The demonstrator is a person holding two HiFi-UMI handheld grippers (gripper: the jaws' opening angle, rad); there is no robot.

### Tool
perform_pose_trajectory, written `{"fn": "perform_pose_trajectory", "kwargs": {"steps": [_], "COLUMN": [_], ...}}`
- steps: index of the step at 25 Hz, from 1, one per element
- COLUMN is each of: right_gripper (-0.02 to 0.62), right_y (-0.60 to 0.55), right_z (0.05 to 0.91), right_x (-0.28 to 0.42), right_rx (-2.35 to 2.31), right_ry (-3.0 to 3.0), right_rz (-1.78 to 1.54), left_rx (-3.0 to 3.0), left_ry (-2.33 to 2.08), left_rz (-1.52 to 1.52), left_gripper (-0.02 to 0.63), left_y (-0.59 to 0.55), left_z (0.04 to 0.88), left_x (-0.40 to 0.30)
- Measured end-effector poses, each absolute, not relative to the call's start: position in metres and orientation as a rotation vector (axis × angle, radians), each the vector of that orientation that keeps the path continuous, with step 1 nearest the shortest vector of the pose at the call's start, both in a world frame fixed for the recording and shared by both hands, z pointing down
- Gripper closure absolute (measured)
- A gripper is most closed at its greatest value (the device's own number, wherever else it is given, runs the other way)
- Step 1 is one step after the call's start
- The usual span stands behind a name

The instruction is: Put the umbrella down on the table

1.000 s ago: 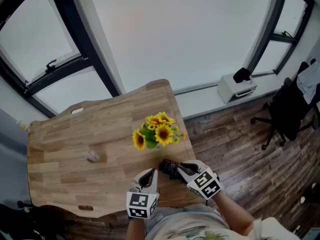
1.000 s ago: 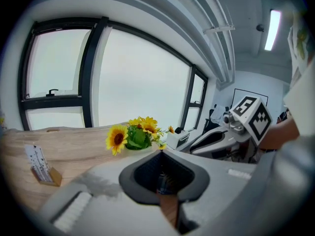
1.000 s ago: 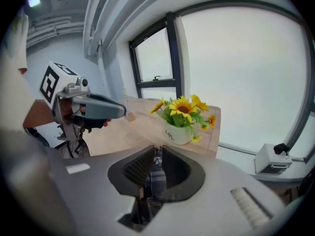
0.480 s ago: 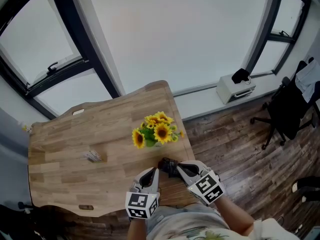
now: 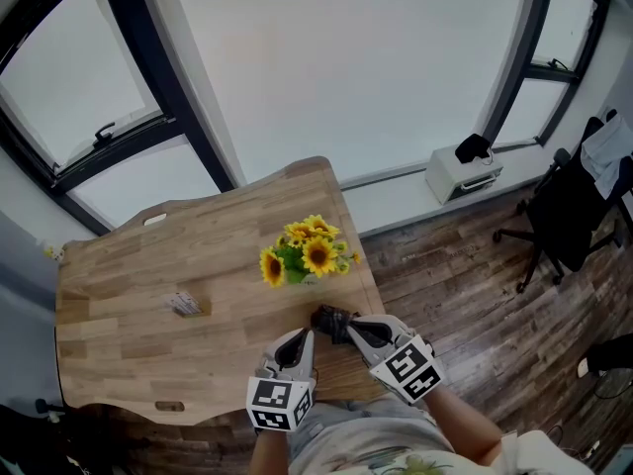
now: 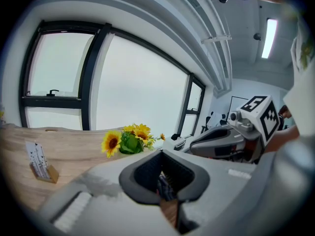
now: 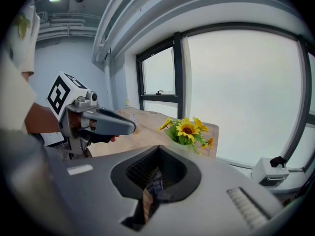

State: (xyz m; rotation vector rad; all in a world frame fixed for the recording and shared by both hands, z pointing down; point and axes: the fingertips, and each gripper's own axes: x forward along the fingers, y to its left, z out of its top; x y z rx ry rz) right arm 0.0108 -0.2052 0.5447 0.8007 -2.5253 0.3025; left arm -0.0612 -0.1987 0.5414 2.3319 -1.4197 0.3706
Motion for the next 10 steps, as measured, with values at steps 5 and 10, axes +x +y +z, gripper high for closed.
{"fn": "perform_pose_trajectory", "kwargs": {"steps": [5,10], "right_gripper": [0.595,0.595], "right_y": [-0.1988,-0.1959], "right_z": [0.5405,0.5392], "right_x": [0.0136,0.0130], "right_rx": [0.811,0.818], "right_ry": [-2.528,-2.520], "right_rz": [0.295,0.289], "left_rx": [2.348,2.351], "left_ry": [-1.421,-1.418], "left_rz": [0.365,0.367], "left_gripper": [0.604,0.604], "left_y": [-0.1950,-0.1921], "left_z": [0.5361,0.5343], "left_x": [-0.0611,-0.0647]}}
